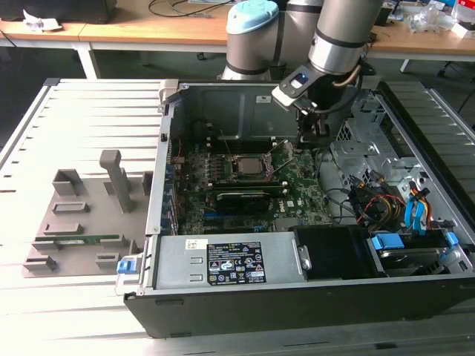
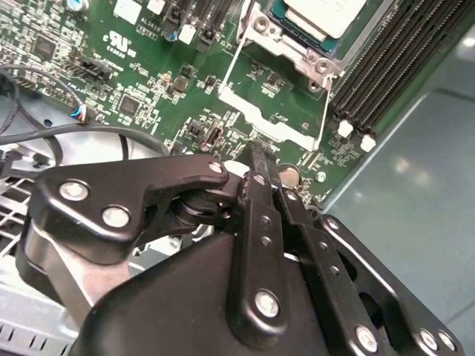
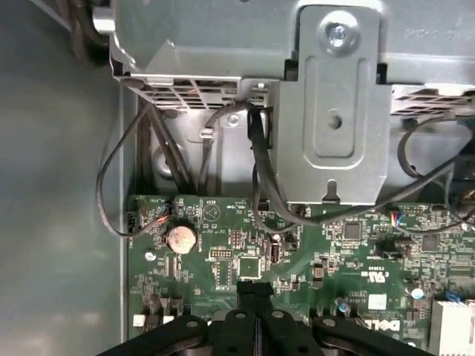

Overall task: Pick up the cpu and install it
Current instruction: 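Close the cpu cover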

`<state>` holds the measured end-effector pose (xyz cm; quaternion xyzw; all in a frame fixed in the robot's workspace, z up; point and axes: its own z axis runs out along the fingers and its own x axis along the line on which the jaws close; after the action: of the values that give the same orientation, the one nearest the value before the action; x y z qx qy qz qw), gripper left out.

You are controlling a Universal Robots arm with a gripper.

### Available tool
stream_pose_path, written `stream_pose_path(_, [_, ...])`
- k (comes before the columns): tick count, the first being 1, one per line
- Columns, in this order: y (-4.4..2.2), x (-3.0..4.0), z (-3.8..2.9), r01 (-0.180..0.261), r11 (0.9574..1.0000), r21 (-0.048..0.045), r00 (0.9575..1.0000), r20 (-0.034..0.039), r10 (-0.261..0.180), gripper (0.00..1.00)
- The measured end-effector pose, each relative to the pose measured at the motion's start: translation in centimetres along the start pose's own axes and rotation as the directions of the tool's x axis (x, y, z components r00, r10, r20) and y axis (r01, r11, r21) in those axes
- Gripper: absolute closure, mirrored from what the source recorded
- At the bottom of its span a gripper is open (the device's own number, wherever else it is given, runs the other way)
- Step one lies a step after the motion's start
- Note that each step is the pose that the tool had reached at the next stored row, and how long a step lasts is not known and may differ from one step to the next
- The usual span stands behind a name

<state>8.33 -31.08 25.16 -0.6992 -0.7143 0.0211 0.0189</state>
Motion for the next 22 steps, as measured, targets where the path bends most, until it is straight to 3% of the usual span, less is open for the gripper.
stream_pose_path(1, [-0.15,0.01,0.03,0.000,1.0000,0.0000,1.0000,0.0000,0.000,0.89])
stream_pose_path(3, [-1.07,0.03,0.08,0.000,1.0000,-0.0016,1.0000,0.0002,0.000,0.89])
stream_pose_path(5, [-3.42,0.08,0.21,0.000,1.0000,-0.0063,1.0000,0.0002,0.000,0.89])
stream_pose_path(9, [-6.15,0.15,0.47,0.000,1.0000,-0.0080,1.0000,0.0000,0.000,0.89])
stream_pose_path(12, [-7.26,0.17,1.02,0.000,1.0000,-0.0081,1.0000,-0.0020,0.000,0.89])
stream_pose_path(14, [-7.51,0.18,1.38,0.000,1.0000,-0.0080,1.0000,-0.0028,0.000,0.89])
stream_pose_path(17, [-9.14,0.22,3.03,0.000,1.0000,-0.0080,1.0000,-0.0030,0.000,0.89])
stream_pose_path(22, [-11.17,0.27,4.46,0.000,1.0000,-0.0080,1.0000,-0.0030,0.000,0.89])
